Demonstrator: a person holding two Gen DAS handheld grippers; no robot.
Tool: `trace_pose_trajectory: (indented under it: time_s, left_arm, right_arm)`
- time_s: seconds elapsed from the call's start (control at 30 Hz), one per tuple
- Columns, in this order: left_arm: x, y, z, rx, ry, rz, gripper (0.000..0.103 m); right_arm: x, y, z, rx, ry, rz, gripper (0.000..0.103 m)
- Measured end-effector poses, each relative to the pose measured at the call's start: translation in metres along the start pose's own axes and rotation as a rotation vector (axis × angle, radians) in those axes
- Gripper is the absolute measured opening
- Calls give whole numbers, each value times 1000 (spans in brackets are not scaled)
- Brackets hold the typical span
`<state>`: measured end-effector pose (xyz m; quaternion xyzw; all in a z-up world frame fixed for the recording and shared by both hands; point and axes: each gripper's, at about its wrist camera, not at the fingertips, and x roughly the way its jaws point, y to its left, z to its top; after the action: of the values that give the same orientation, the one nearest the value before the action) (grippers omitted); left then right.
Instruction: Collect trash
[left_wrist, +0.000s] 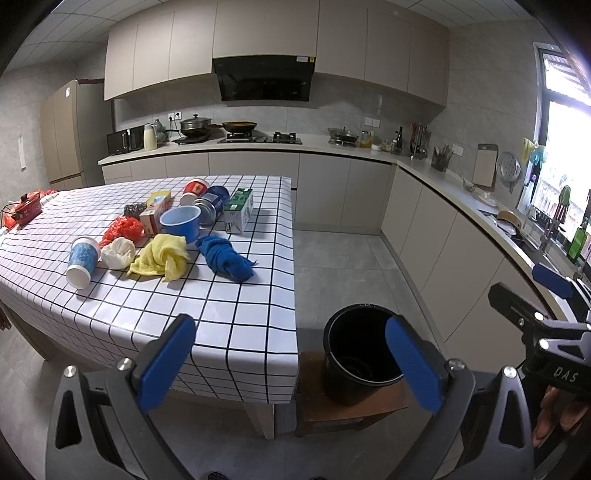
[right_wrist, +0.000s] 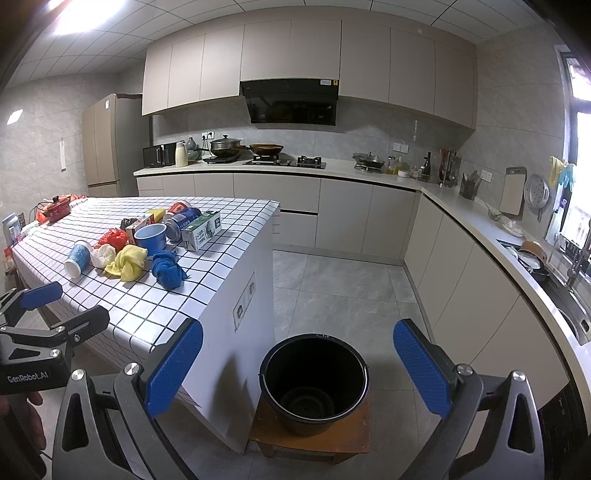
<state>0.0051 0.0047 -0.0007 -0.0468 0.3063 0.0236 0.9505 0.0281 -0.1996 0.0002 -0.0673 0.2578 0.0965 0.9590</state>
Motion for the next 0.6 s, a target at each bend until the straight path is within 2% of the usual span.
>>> trace_pose_trajectory:
  time_s: [0.6]
  left_arm:
    - [3, -2, -1, -5, 6, -7, 103]
  right_arm:
    - [1, -1, -1, -3, 8, 2, 103]
